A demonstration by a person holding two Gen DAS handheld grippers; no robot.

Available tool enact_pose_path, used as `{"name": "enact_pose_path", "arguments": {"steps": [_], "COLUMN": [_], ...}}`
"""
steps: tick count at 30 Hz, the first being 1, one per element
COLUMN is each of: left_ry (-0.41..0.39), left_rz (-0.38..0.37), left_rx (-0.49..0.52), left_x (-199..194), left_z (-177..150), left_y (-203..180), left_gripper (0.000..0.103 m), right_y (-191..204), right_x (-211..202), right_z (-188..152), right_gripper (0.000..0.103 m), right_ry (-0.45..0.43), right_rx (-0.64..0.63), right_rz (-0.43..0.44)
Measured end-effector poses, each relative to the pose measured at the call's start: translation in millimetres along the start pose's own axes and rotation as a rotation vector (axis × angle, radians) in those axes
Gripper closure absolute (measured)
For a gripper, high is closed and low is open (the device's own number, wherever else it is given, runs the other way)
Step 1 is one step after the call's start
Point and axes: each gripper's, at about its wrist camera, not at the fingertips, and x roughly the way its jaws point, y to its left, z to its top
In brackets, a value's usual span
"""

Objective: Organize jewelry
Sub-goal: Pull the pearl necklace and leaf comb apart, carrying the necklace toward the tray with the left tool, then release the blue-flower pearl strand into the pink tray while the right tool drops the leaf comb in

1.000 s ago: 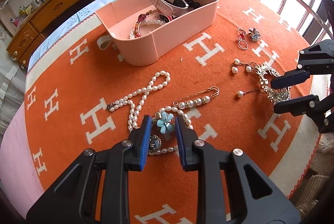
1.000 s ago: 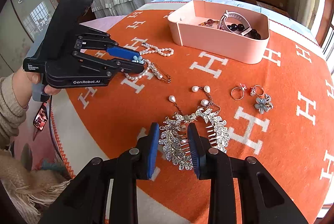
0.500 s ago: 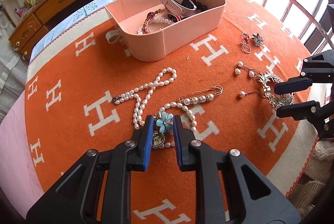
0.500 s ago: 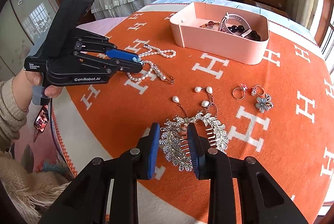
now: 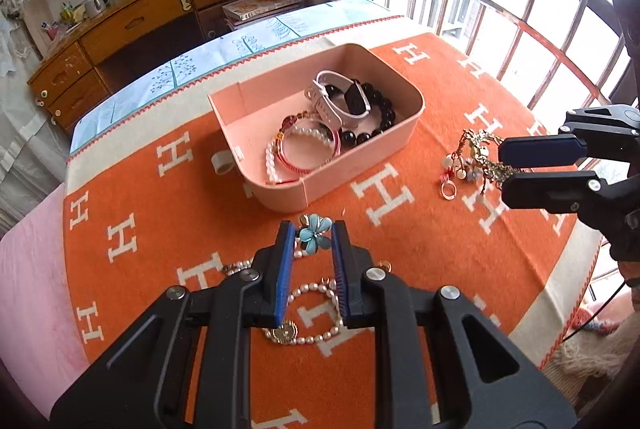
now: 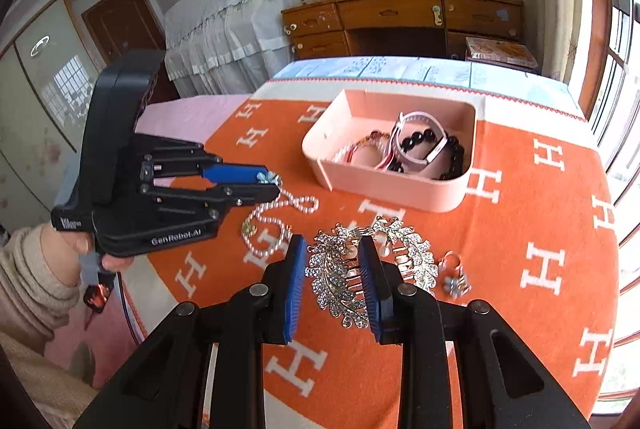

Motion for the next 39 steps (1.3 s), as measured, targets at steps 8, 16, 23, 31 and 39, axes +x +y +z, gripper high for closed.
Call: {"name": "enact_pose_path", "arguments": {"steps": [8, 16, 23, 31, 39], "left_ry": [-0.024, 0.031, -0.023, -0.038, -0.015], "left_rz": [0.011, -0.039, -0.030, -0.039, -0.047], "left_rx": [-0.145, -0.160, -0.198, -0.321, -0.369], "left_x": [27, 60, 39, 18, 20], "left_z": [61, 70, 45, 15, -4], "left_y": [22, 22, 38, 85, 100], "left_gripper": [0.087, 0.071, 0.057, 0.057, 0.057], "right_y": [-25, -36, -30, -16, -10], "right_x": [-15, 6, 57, 120, 182], "right_z": [70, 124, 153, 159, 161], "right_gripper": [0.077, 0.077, 0.077, 0.077, 0.064], "right_ry": [-0.114, -0.138, -0.096, -0.044, 0.072], "right_rx": [0.135, 0.201, 0.169, 0.057, -0.001], "right_rz": [0.019, 0.068, 0.076, 0.002, -0.065]}}
